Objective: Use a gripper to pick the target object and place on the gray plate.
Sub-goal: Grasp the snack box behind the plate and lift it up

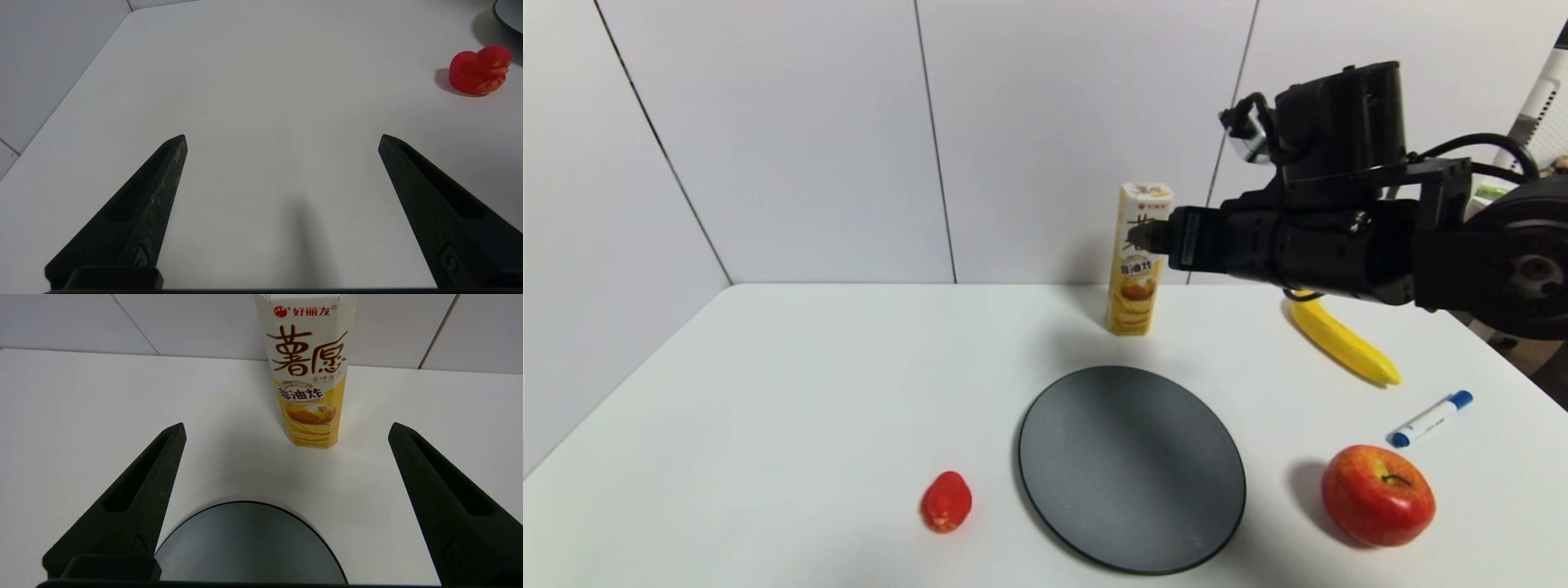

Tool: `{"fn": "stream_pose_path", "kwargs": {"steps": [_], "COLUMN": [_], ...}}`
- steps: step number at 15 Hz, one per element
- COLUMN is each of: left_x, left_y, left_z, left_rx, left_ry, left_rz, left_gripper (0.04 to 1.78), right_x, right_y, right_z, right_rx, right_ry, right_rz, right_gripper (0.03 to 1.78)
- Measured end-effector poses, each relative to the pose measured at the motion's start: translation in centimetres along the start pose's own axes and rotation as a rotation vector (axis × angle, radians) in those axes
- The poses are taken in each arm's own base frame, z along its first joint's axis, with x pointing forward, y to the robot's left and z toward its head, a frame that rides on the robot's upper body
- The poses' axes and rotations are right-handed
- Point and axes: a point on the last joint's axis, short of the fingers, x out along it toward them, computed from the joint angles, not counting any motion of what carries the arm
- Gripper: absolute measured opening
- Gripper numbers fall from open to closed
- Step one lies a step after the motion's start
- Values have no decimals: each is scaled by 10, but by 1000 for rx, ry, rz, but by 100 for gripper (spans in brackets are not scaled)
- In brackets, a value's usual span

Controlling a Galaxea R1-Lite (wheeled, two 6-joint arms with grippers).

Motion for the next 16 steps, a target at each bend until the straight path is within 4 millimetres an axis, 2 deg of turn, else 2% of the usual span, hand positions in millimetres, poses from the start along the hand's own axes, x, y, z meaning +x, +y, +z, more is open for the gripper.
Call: {"fn": "stream_pose_path", "kwargs": {"steps": [8, 11, 16], "left_x": [0, 0, 0], "left_y": [0, 0, 0], "left_z": [0, 0, 0], "left_rx": [0, 0, 0], "left_ry": [0, 0, 0], "left_rz": [0, 0, 0], "left_gripper": [169, 169, 169], "right_x": [57, 77, 99], "right_y": [5, 2, -11], "right_z": [-19, -24, -31], "right_rx": [-10, -60, -149], "right_ry": [-150, -212, -262], "right_rz": [25, 17, -23], "right_gripper": [171, 171, 171]}}
